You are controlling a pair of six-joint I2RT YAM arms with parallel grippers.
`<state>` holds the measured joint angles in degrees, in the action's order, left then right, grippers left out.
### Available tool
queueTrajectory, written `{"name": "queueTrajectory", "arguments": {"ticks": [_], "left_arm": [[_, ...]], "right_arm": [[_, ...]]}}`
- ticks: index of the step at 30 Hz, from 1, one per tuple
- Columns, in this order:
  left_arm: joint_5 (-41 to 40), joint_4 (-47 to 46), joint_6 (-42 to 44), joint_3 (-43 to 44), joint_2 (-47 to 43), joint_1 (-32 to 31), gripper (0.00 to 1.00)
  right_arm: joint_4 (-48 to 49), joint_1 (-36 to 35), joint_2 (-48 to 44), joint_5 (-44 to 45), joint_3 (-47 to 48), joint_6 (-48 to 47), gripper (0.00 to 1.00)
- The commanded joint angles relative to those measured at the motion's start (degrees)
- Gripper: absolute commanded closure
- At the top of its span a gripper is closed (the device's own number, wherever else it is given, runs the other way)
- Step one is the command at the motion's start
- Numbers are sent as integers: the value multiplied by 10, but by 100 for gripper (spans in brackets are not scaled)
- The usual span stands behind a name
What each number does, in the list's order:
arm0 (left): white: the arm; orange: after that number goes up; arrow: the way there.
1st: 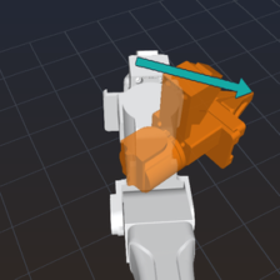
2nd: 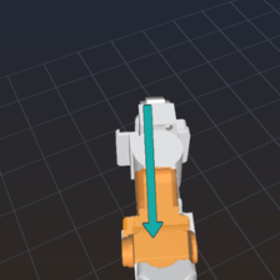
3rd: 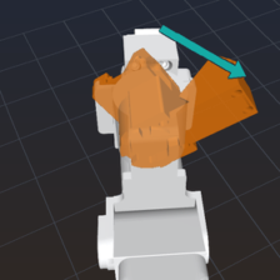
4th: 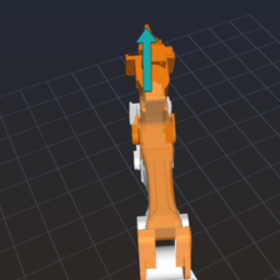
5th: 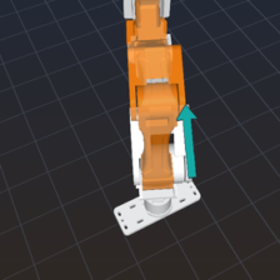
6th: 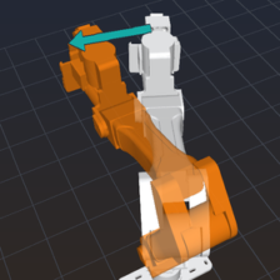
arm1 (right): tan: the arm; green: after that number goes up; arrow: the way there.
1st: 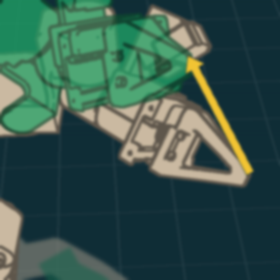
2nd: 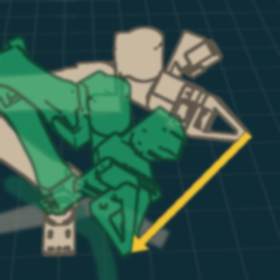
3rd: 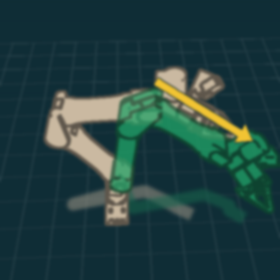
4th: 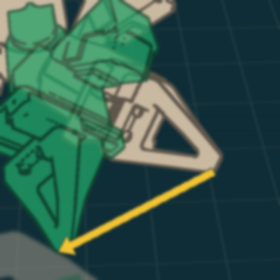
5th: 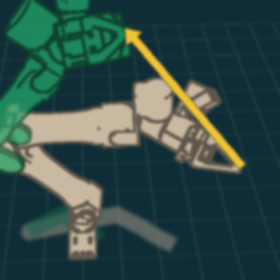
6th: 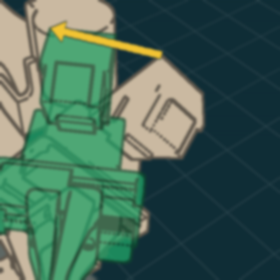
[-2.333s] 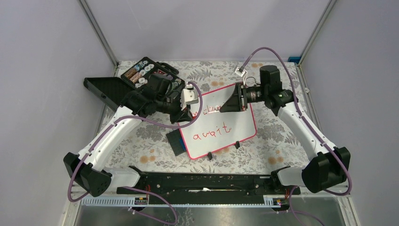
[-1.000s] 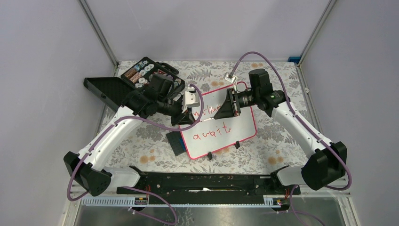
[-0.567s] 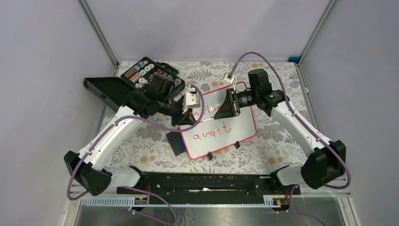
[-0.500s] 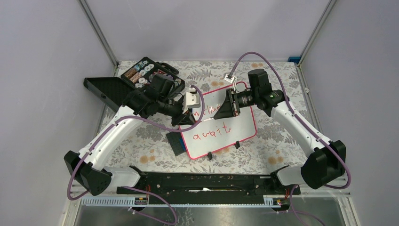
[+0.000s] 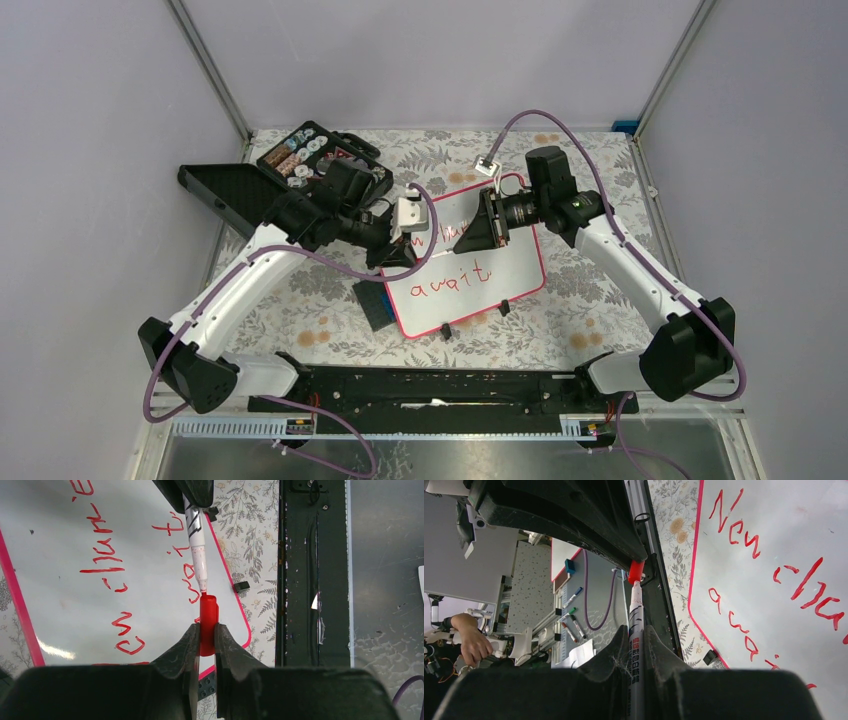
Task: Write a sentence on the whiteboard
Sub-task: Insert the pen cap into the whiteboard marker.
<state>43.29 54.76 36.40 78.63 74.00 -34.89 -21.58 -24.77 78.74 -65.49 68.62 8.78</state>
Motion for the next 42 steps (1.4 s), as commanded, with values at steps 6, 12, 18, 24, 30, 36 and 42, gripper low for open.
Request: {"name": "queueTrajectory", "arguments": {"ticks": [6,12,18,24,30,36,42], "left_arm": [[4,-6,4,23,3,-6,100],[12,-28,-34,28,11,-6,100],[27,-37,-48,34,19,-7,100],[45,-74,-110,40,41,-7,100],[62,-120,-171,59,71,-10,100],[56,-92,-160,99,89,-9,73],[74,-69,-149,128,71,27,50]], "right_arm": [[-15,-15,3,4,28,-18,100],[-12,-26,11,20,26,-18,100],[-7,-30,15,42,29,-18,100],[84,-31,11,54,-12,30,100],[147,-36,26,32,-38,75,100],[209,-30,20,8,-57,118,100],[327,15,14,-17,-78,217,100]]}}
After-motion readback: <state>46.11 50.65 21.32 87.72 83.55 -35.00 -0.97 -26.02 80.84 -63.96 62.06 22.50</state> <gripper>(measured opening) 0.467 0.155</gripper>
